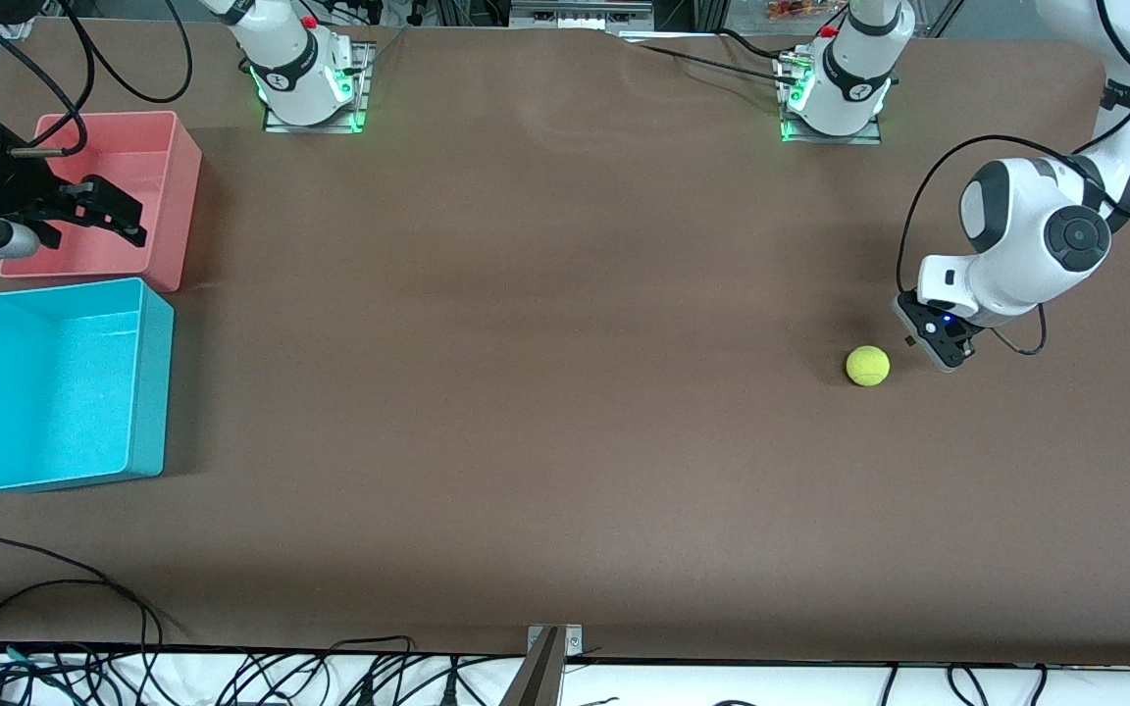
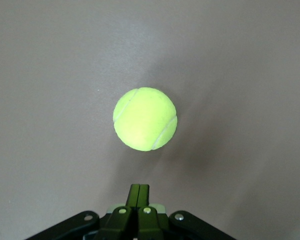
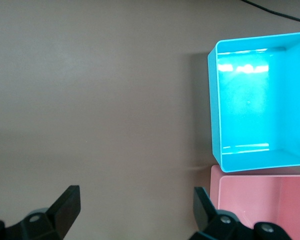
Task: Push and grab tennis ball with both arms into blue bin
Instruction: 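Push the tennis ball with the left gripper toward the right gripper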
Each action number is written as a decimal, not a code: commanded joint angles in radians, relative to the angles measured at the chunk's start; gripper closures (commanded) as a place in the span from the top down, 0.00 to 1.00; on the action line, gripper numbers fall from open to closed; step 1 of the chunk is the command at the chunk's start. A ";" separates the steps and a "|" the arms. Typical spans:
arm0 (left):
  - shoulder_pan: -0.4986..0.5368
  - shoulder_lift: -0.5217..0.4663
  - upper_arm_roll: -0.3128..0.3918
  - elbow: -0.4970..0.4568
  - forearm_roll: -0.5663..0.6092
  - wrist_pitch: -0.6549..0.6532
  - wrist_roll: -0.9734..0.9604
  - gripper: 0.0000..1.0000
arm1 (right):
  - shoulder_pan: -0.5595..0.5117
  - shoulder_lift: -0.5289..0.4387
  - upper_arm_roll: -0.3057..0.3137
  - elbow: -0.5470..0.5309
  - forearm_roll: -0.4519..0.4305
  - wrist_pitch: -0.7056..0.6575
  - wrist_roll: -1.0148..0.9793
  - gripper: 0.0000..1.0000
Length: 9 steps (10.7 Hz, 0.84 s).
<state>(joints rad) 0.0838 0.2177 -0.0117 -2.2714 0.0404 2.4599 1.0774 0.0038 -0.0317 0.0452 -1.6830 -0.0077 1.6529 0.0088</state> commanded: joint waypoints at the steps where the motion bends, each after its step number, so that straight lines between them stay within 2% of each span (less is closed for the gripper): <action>1: 0.008 0.057 0.018 0.026 -0.025 0.051 0.180 0.00 | 0.002 -0.010 0.001 -0.017 -0.017 0.021 -0.013 1.00; 5: 0.013 0.101 0.030 0.047 -0.027 0.082 0.263 0.00 | 0.002 0.009 0.005 -0.007 -0.014 0.022 -0.010 1.00; 6: 0.013 0.114 0.030 0.049 -0.028 0.126 0.312 0.00 | 0.002 0.009 0.005 -0.007 -0.012 0.021 -0.013 1.00; 9: 0.008 0.150 0.041 0.073 -0.102 0.137 0.399 0.00 | -0.005 0.009 0.005 -0.007 -0.014 0.022 -0.035 1.00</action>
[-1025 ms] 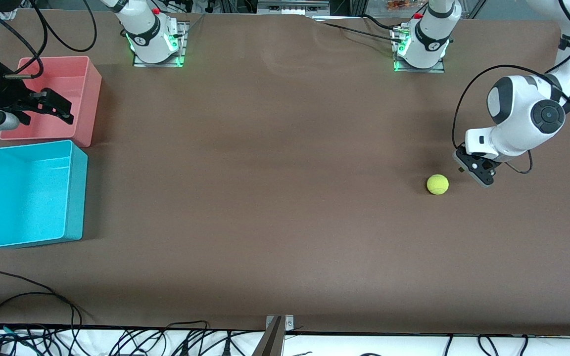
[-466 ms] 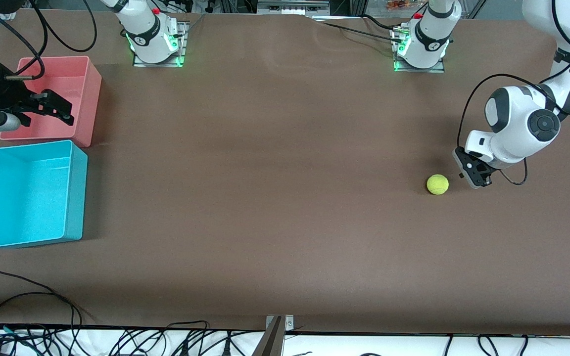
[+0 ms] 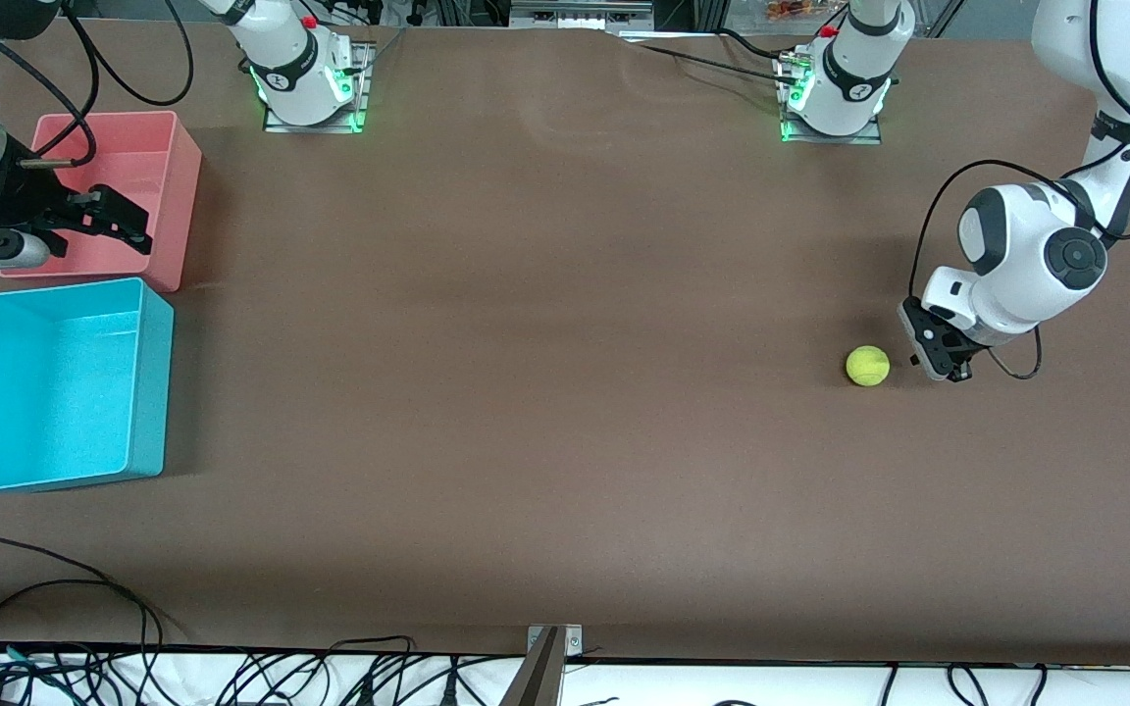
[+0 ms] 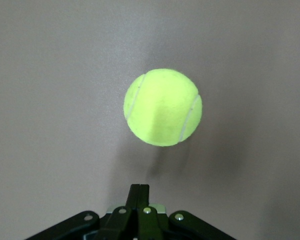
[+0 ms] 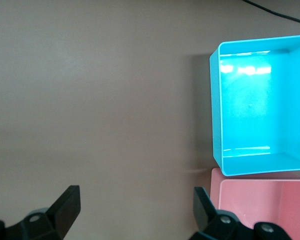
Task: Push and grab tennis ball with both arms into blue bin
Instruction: 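Push the tennis ball with the left gripper toward the right gripper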
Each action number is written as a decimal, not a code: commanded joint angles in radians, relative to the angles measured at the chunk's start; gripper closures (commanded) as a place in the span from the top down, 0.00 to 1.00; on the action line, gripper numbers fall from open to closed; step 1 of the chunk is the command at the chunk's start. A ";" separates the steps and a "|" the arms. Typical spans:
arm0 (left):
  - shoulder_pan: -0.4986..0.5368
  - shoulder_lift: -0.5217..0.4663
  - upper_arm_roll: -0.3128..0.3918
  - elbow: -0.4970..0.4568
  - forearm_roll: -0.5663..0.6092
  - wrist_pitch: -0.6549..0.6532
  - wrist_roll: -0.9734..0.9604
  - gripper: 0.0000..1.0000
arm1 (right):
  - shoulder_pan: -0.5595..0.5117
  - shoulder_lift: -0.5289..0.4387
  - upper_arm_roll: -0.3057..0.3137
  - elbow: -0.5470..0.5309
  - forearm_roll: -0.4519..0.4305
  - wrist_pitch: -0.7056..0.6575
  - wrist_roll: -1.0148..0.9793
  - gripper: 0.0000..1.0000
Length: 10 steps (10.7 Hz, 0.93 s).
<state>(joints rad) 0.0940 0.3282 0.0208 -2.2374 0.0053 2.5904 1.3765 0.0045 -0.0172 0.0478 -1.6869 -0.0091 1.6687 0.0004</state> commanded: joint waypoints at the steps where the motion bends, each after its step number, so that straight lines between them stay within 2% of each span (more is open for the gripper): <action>1: -0.007 0.048 0.008 0.041 -0.071 0.007 0.116 0.00 | -0.006 -0.006 0.000 -0.002 -0.012 0.003 -0.043 1.00; 3: -0.014 0.061 0.008 0.041 -0.067 0.008 0.122 0.00 | -0.033 0.019 0.003 0.029 -0.012 -0.006 -0.086 1.00; 8: -0.043 0.084 0.001 0.041 -0.079 0.043 0.145 0.00 | -0.035 0.020 0.003 0.029 -0.012 -0.006 -0.091 1.00; 10: -0.079 0.121 -0.039 0.041 -0.169 0.094 0.130 0.00 | -0.035 0.020 0.004 0.029 -0.015 -0.006 -0.088 1.00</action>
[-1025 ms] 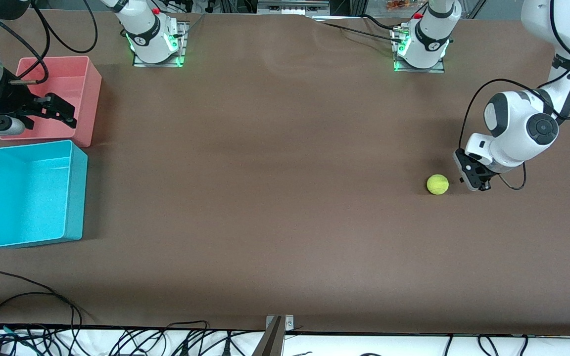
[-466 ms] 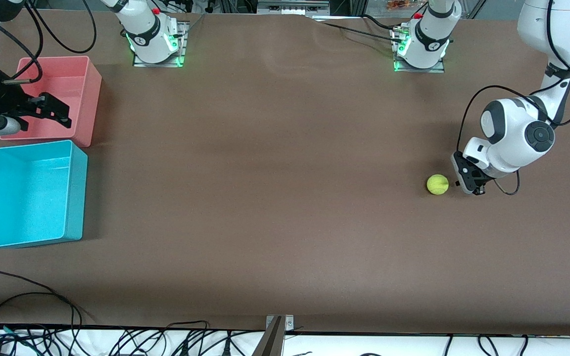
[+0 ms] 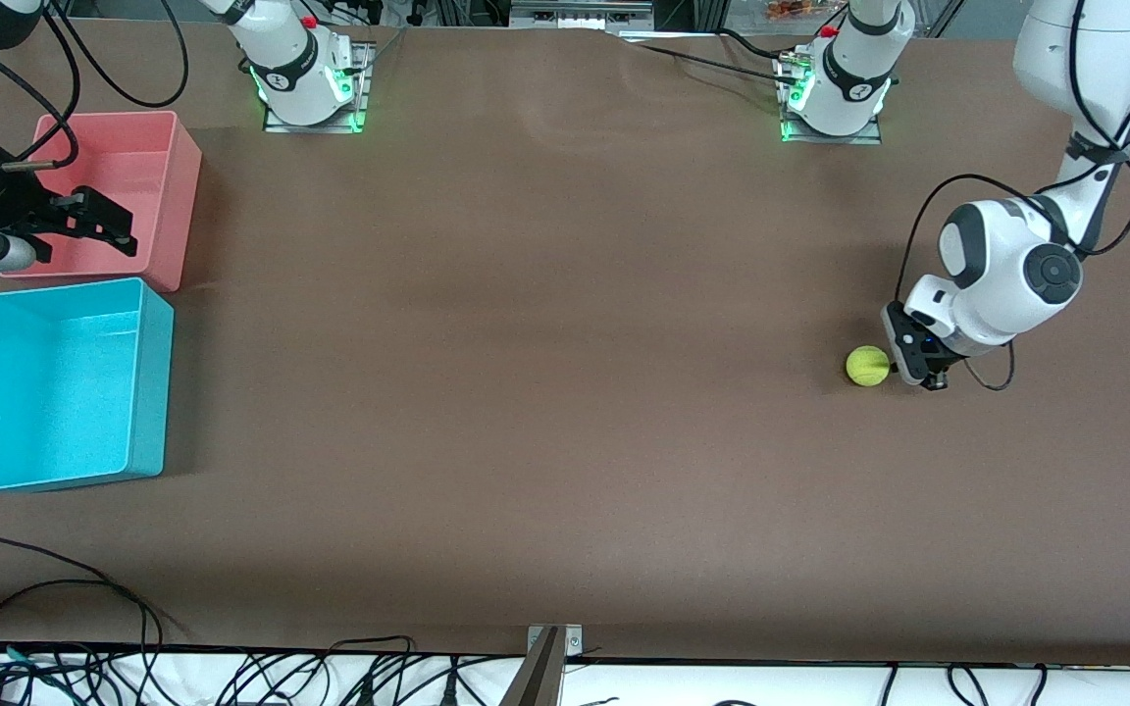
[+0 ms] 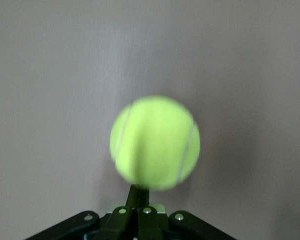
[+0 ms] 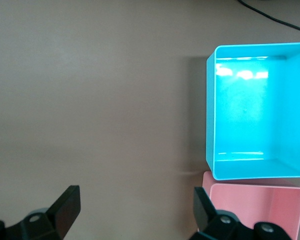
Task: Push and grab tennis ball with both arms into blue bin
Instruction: 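Push the tennis ball with the left gripper toward the right gripper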
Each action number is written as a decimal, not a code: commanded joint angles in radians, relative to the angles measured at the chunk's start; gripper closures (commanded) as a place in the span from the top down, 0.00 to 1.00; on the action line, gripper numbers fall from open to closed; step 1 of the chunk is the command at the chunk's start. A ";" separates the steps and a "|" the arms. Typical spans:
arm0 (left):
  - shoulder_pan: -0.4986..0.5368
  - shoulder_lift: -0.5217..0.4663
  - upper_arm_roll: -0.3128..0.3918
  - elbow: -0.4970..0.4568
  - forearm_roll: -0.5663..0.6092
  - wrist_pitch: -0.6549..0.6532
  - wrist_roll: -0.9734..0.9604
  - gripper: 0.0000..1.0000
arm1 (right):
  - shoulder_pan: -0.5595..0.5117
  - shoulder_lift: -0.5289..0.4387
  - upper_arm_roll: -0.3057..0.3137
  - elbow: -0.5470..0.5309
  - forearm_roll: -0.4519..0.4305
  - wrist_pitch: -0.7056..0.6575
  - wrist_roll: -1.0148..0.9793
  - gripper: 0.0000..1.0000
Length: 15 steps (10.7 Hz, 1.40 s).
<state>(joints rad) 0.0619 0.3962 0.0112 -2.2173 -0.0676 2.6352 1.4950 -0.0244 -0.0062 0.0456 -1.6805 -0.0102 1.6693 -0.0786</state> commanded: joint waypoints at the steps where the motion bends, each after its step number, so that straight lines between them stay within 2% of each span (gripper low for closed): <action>1: -0.074 0.059 -0.057 0.022 -0.116 0.049 -0.048 0.00 | -0.006 0.009 0.007 0.024 -0.014 -0.005 -0.010 1.00; 2: -0.086 0.059 -0.121 0.056 -0.103 0.048 -0.200 0.00 | -0.006 0.009 0.007 0.024 -0.014 -0.005 -0.010 1.00; 3: -0.108 0.059 -0.157 0.071 -0.084 0.046 -0.339 0.00 | -0.008 0.009 0.005 0.022 -0.014 -0.005 -0.010 1.00; 4: -0.114 0.059 -0.157 0.073 -0.055 0.045 -0.399 0.00 | -0.008 0.009 0.004 0.024 -0.014 -0.005 -0.010 1.00; 10: -0.065 0.001 -0.151 0.068 -0.049 0.002 -0.401 0.02 | -0.009 0.023 0.002 -0.017 -0.013 0.027 -0.018 1.00; 12: -0.044 -0.029 -0.143 0.067 -0.049 -0.020 -0.404 0.33 | -0.009 0.023 0.003 -0.070 -0.013 0.079 -0.029 1.00; 14: -0.042 -0.068 -0.140 0.067 -0.049 -0.069 -0.404 0.88 | -0.006 0.032 0.005 -0.128 -0.008 0.140 -0.030 1.00; 15: -0.039 -0.077 -0.137 0.067 -0.049 -0.092 -0.400 0.89 | -0.005 0.032 0.007 -0.161 -0.008 0.186 -0.046 1.00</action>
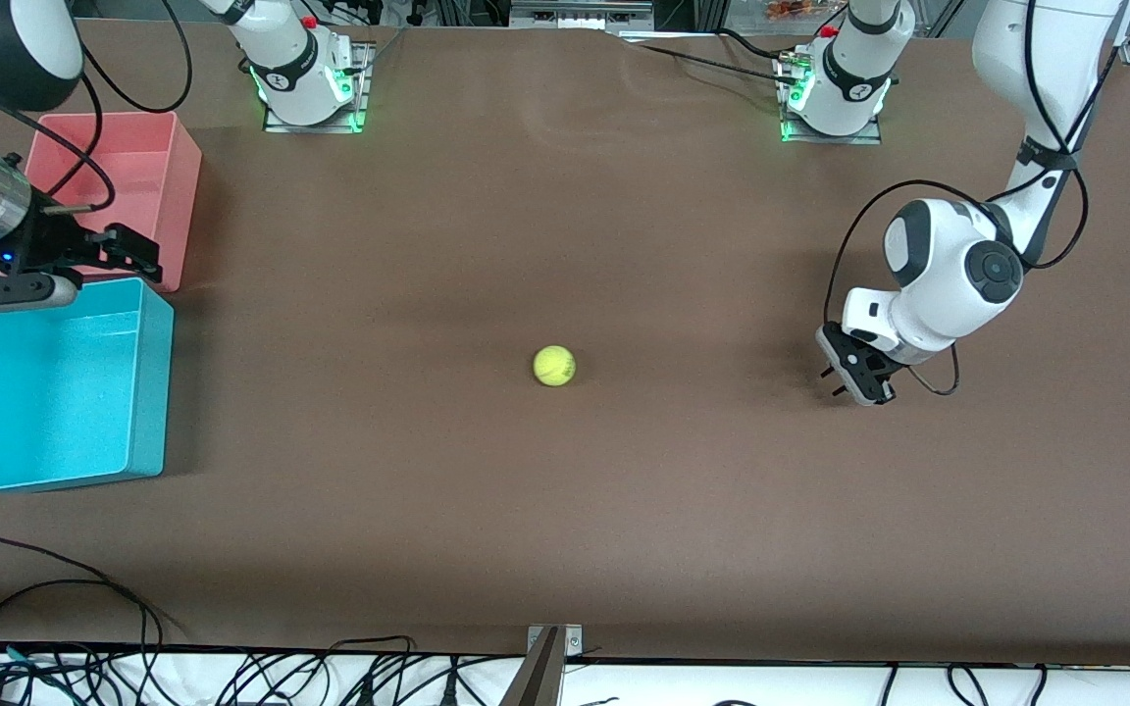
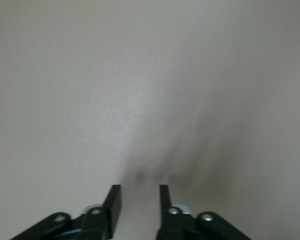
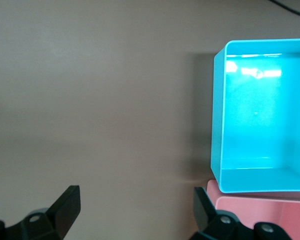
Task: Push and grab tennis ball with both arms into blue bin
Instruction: 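Reach the right gripper to the ball while the left gripper withdraws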
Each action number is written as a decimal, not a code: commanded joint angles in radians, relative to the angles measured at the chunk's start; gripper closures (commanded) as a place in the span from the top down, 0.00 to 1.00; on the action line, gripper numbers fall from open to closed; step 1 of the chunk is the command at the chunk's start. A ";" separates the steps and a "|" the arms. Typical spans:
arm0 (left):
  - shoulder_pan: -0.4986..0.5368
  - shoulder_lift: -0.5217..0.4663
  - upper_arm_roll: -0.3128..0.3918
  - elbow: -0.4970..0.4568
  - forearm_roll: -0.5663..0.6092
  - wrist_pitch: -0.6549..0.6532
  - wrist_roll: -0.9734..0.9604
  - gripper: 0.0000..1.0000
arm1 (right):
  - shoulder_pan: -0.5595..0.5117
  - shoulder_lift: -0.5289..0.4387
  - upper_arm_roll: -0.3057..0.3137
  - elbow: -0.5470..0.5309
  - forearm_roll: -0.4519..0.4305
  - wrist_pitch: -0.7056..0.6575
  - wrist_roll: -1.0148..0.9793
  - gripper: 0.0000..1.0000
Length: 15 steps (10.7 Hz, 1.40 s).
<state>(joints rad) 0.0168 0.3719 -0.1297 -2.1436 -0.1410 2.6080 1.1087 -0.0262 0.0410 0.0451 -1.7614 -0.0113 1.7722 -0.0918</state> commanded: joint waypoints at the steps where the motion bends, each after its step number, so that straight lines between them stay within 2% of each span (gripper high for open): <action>1: 0.006 -0.073 0.024 -0.009 0.024 -0.091 -0.013 1.00 | -0.003 -0.013 0.006 -0.122 -0.004 0.142 -0.092 1.00; 4: 0.008 -0.146 0.047 -0.010 0.024 -0.172 -0.013 1.00 | 0.000 0.017 0.009 -0.211 0.010 0.258 -0.230 1.00; 8: 0.047 -0.166 0.048 -0.056 0.026 -0.171 -0.021 1.00 | 0.057 0.074 0.016 -0.312 0.010 0.439 -0.302 1.00; 10: 0.066 -0.220 0.048 -0.071 0.026 -0.172 -0.021 1.00 | 0.058 0.082 0.054 -0.378 0.013 0.548 -0.368 1.00; 11: 0.066 -0.223 0.048 -0.082 0.026 -0.169 -0.023 1.00 | 0.058 0.100 0.065 -0.394 0.011 0.578 -0.376 1.00; 13: 0.064 -0.270 0.048 -0.082 0.026 -0.178 -0.020 1.00 | 0.058 0.155 0.068 -0.388 0.019 0.654 -0.512 1.00; 15: 0.066 -0.294 0.070 -0.067 0.024 -0.218 -0.027 1.00 | 0.055 0.233 0.065 -0.340 0.088 0.681 -0.613 1.00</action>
<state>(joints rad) 0.0794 0.1477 -0.0782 -2.1891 -0.1408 2.4346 1.1063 0.0358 0.1960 0.1113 -2.1461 0.0073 2.4121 -0.5817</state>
